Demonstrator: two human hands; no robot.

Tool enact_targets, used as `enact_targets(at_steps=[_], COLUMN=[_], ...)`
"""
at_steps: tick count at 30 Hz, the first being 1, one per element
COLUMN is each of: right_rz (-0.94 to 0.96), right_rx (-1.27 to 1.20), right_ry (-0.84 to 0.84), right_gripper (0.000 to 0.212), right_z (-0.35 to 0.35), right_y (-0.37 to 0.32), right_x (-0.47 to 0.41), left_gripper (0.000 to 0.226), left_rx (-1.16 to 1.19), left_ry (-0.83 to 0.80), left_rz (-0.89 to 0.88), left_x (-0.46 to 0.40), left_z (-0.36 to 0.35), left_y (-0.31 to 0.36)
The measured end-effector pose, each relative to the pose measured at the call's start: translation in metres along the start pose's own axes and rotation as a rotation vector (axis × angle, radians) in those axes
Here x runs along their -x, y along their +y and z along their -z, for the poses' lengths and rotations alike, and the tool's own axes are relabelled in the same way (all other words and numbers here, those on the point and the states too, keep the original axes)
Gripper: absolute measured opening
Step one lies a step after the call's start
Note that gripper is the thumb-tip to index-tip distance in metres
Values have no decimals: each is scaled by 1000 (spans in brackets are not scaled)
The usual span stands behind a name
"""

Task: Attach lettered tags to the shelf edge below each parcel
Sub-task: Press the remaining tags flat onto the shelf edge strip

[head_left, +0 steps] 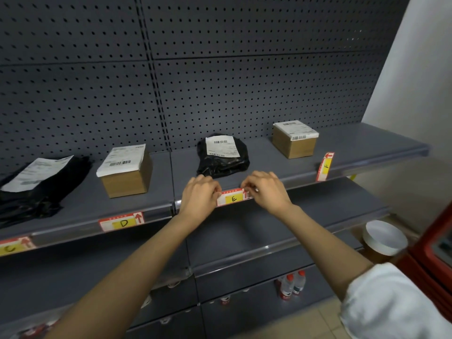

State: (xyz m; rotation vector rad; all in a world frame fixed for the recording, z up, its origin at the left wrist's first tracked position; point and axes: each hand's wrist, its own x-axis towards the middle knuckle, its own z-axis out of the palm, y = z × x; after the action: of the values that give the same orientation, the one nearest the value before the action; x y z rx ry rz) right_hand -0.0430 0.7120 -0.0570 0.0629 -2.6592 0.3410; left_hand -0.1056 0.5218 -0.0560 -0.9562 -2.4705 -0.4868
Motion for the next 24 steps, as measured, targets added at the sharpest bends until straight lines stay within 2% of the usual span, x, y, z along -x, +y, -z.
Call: enact_targets(at_steps=[7,16,20,24], right_rz=[8,-164,-130,-11], right_rx=[-40,7,67,29], right_ry=[-7,58,30,23], right_gripper=[19,21,26,33], right_z=[19,82,103,118], right_y=[25,156,199,219], right_x=[6,38,41,30], left_gripper=[20,21,24,24], left_rx=[15,236,257,277], left_ry=[64,-10,-44,-72], left_rz=[-72,3,83,135], left_x=[-34,-95,-116,-131], left_z=[-4,-60,-87,-108], left_y=[39,156,196,233])
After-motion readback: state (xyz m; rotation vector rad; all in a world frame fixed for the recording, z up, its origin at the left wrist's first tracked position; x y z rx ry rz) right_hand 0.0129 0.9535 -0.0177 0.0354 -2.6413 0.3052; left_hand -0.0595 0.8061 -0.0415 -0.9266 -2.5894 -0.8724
